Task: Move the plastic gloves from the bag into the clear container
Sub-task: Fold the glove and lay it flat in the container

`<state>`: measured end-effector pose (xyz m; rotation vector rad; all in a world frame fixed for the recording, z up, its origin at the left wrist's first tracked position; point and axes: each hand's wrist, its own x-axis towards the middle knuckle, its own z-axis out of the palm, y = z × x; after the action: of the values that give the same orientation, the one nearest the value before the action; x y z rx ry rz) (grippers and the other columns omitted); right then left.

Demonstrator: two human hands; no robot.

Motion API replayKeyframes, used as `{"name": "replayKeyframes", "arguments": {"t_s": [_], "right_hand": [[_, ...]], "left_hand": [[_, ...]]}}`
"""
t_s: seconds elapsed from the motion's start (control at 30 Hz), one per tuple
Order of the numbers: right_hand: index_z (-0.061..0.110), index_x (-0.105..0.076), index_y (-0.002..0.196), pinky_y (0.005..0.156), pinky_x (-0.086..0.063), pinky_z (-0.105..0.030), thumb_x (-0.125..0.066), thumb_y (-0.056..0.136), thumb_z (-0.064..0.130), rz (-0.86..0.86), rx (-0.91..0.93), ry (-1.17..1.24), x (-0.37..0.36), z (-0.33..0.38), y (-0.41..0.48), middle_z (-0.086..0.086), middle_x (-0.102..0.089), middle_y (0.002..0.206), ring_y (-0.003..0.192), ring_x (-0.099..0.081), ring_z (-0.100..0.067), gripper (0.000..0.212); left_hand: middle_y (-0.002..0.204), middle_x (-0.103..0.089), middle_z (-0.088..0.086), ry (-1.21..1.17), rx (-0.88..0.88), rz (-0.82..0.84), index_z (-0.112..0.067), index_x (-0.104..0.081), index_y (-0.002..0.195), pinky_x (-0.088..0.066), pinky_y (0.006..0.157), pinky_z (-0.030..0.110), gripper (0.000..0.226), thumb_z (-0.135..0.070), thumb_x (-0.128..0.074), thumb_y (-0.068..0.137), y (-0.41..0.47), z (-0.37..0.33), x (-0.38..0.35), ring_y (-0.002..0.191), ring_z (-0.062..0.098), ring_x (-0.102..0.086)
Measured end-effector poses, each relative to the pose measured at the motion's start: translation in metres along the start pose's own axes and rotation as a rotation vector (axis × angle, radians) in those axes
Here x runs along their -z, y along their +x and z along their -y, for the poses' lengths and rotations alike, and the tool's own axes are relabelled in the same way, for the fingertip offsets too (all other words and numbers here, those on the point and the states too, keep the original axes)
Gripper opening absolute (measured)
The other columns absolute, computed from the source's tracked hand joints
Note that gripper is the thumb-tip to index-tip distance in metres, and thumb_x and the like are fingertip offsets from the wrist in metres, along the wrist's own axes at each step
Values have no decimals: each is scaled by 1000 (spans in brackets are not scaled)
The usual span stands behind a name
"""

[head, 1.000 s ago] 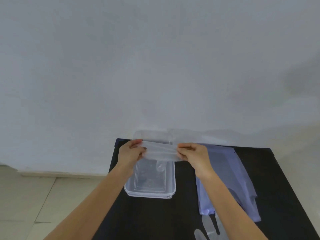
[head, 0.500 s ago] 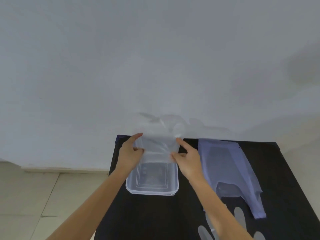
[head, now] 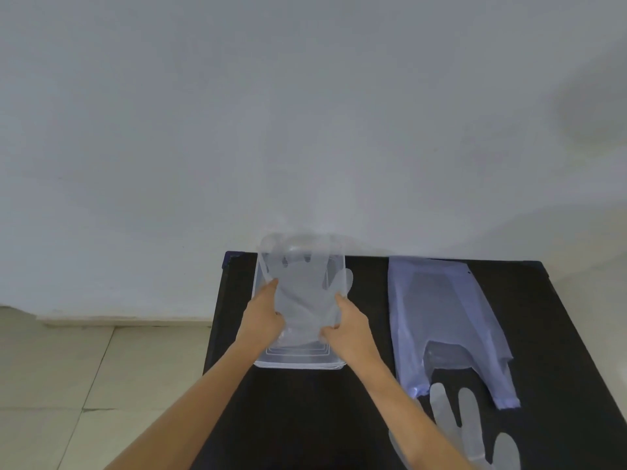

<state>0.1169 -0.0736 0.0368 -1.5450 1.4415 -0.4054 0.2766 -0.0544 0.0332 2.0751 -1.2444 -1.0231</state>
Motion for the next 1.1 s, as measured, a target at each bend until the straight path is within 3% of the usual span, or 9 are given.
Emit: {"name": "replayKeyframes", "arguments": {"t_s": [0.13,0.27,0.37,0.57,0.67,0.8,0.9,1.0,1.1], "right_hand": [[16,-52,129,101,-50,-33,-66,85,8,7,-4,-100,-13,-9,7,-2,-59,123,114,-58,-18,47],[13,-51,129,102,-49,-32,-64,87,11,10,-43,-206,-25,-17,13,-5,-57,127,116,-58,-20,44],[9,-46,134,104,-48,-37,-65,86,10,22,-55,-273,-30,-23,17,-10,-54,132,120,-56,-24,52],[9,-49,128,95,-51,-30,-69,85,11,27,-48,-294,-28,-15,21,-7,-55,123,109,-59,-21,48],[9,-48,129,96,-51,-31,-70,84,10,40,-56,-280,-29,-13,23,-8,-54,123,110,-58,-22,50],[11,-52,123,92,-49,-28,-67,86,10,87,-100,-254,-25,-8,23,-8,-58,123,110,-59,-22,40],[10,-55,121,87,-45,-24,-64,87,9,123,-112,-219,-16,-3,21,-7,-61,120,111,-59,-24,35],[10,-55,122,84,-44,-23,-67,85,10,143,-127,-218,-13,-4,22,-8,-61,121,112,-58,-26,39],[10,-56,121,84,-47,-24,-67,84,10,147,-142,-230,-17,-6,24,-8,-62,119,110,-60,-25,38]], "left_hand": [[126,-57,3,58,-38,21,-20,-44,134,-48,97,36,43,-13,-54,92,5,4,-5,106,20,-58],[120,-57,-2,51,-36,42,-22,-44,131,-50,92,28,38,-20,-52,94,13,14,-14,92,11,-54],[131,-52,0,99,-52,59,-26,-38,135,-53,93,33,51,-31,-58,89,22,28,-25,105,20,-59],[156,-19,11,204,21,82,-18,-19,148,-45,84,21,64,-16,-52,93,11,20,-28,111,25,-57],[161,-2,12,178,54,70,-15,-12,151,-42,99,26,64,-17,-46,97,-5,9,-25,130,28,-47],[160,-15,3,34,-50,-36,-18,-24,147,-27,112,29,55,-15,-45,97,-23,-1,-18,143,24,-30],[156,-30,2,-6,-35,-56,-20,-38,142,-26,113,31,46,-8,-42,97,-25,9,-13,141,22,-34],[144,-49,4,51,-7,14,-19,-51,133,-35,109,29,38,-8,-41,98,-16,22,-14,126,23,-52],[143,-50,3,160,-26,115,-20,-51,134,-38,106,26,36,-14,-42,99,2,32,-24,120,23,-56]]}}
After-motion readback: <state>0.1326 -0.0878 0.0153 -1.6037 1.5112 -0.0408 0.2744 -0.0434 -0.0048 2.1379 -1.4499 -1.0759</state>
